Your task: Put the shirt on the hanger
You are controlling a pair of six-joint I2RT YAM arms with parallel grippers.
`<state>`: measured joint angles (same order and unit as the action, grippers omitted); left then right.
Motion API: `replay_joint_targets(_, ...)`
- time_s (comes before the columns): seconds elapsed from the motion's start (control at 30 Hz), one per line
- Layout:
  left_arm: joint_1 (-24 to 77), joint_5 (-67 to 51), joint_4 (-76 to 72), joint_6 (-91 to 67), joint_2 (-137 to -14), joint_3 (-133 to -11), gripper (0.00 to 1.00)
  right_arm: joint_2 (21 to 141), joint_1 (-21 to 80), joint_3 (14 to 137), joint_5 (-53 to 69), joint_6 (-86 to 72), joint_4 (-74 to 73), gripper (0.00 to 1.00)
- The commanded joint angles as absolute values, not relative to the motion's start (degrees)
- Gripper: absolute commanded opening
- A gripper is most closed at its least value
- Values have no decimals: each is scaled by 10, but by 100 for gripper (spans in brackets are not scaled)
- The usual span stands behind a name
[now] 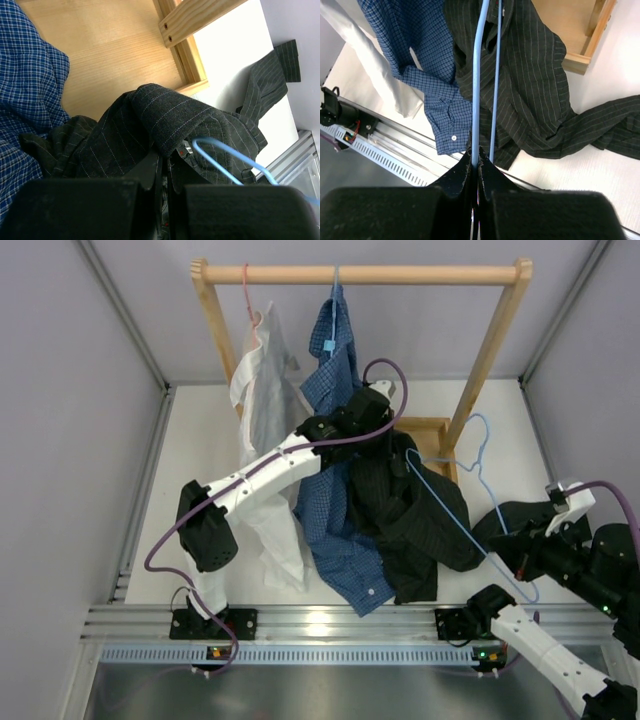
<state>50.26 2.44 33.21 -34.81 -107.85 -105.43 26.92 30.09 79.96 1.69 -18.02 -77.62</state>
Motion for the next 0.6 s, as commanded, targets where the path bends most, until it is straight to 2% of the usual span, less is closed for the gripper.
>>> replay_joint_targets(0.0, 502, 13, 315, -338, -1053, -1060, 0, 291, 293, 805, 3, -173, -798, 0)
replay_joint_targets(0.17, 504, -13, 314, -328, -1037, -1047, 0, 294, 294, 772, 13, -167, -763, 0)
replay_joint_targets(0.3, 529, -74, 307, -242, -1024, -1050, 0, 295, 293, 749, 63, -153, -721, 0)
replay_joint_targets(0.47, 600, -190, 314, -133, -944, -1005, 0, 276, 293, 741, 118, -120, -693, 0)
replay_joint_targets(0.57, 663, -188, 351, -58, -884, -982, 0, 248, 296, 751, 159, -101, -695, 0)
